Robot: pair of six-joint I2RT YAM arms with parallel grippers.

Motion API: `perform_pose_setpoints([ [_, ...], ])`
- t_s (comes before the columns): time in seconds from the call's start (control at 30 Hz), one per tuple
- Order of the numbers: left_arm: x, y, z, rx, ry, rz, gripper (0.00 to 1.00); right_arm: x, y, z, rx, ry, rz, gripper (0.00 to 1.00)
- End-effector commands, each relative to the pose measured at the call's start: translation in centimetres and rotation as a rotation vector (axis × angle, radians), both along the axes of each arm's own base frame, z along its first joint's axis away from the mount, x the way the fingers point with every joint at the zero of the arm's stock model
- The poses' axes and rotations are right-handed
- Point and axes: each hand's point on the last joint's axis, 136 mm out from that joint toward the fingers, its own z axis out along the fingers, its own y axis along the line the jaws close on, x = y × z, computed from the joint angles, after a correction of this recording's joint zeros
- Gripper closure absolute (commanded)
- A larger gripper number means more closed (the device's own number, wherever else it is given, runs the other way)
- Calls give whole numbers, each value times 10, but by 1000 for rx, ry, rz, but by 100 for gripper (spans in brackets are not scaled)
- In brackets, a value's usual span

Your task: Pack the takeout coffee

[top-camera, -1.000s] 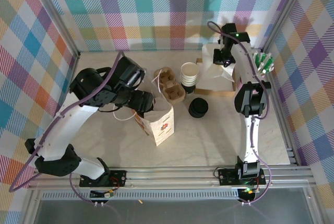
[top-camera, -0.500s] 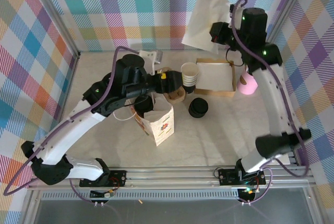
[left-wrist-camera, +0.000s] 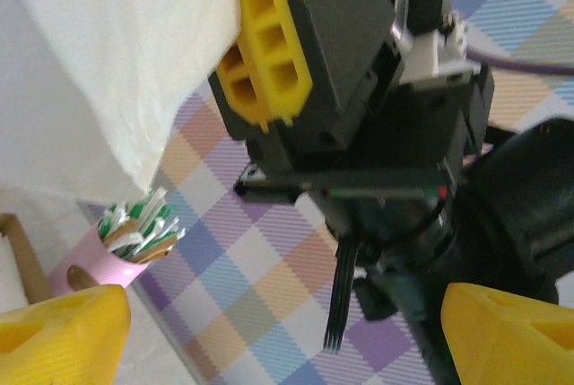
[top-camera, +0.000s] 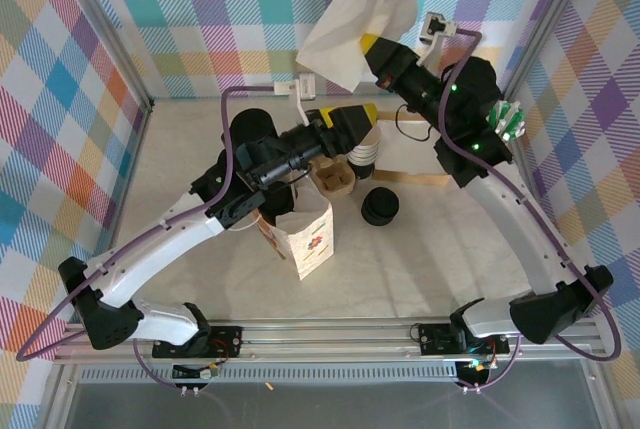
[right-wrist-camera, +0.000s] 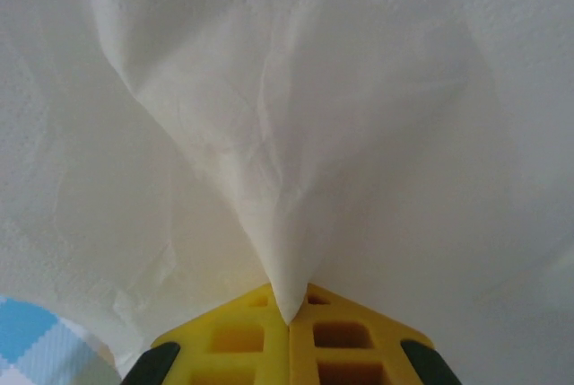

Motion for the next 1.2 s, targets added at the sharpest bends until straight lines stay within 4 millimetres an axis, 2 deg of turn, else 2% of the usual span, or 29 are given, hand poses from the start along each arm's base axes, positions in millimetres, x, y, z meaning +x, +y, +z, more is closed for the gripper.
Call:
perform_pose_setpoints([
  [0.0,-8,10,39,-158,-89,18,11,-41,-15,54,185,-141,33,100],
  [0.17,-6,19,52,-254,-131,48,11,-60,-4,57,244,-158,104,100],
  [0.4,-8,36,69,-360,-198,101,13,-75,14,58,281,-162,179,100],
  [0.7,-17,56,79,-451,-272,134,23,-78,24,55,290,-153,196,100],
  [1.0,-19,75,84,-540,-296,183,23,-81,28,53,295,-151,201,100],
  [1.07,-21,77,87,-548,-306,186,26,-81,28,52,298,-151,200,100],
  [1.17,-21,81,87,-552,-309,201,36,-83,30,51,301,-149,204,100],
])
